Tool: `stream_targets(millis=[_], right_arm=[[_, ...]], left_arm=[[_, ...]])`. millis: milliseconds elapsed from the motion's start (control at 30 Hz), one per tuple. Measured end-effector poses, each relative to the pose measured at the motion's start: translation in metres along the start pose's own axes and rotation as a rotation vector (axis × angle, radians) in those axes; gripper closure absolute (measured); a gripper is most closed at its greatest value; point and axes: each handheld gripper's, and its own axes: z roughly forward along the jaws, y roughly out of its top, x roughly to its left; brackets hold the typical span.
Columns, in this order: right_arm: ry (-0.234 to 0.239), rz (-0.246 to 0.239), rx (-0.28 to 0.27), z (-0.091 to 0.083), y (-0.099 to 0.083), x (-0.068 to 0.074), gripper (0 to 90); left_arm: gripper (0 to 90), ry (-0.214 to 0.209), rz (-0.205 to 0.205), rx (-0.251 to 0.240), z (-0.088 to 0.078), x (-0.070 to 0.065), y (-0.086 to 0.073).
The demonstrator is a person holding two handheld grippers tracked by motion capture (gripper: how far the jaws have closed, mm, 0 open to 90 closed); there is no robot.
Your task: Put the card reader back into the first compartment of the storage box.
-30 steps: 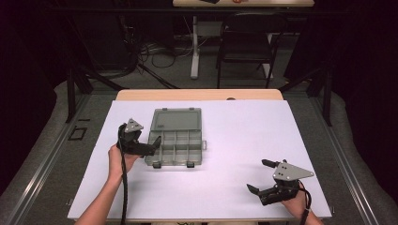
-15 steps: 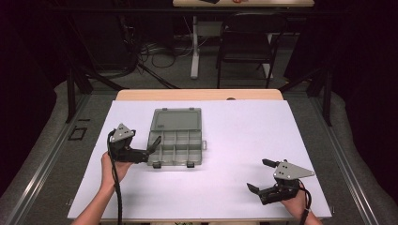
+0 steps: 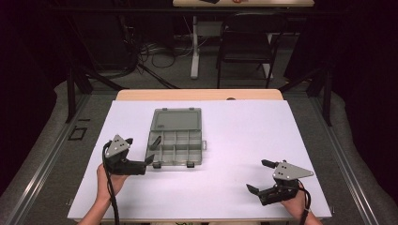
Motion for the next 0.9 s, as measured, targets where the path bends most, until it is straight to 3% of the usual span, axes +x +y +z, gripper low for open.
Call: stream_targets(millis=[167,633,900], right_arm=[[0.001,0.006,0.001,0.0,0.0,-0.001,0.0],[-0.001,-0.002,-0.004,-0.001,0.0,0.0,0.0],[-0.001,-0.006,-0.003,-0.001,0.0,0.0,0.0]], left_arm=[[0.0,0.007,0.0,-0.018,-0.003,-0.008,-0.009],[0.0,-0.01,-0.004,-0.001,-0.014,-0.023,-0.033],[0.0,-0.036,-0.02,-0.006,-0.018,-0.029,-0.045]])
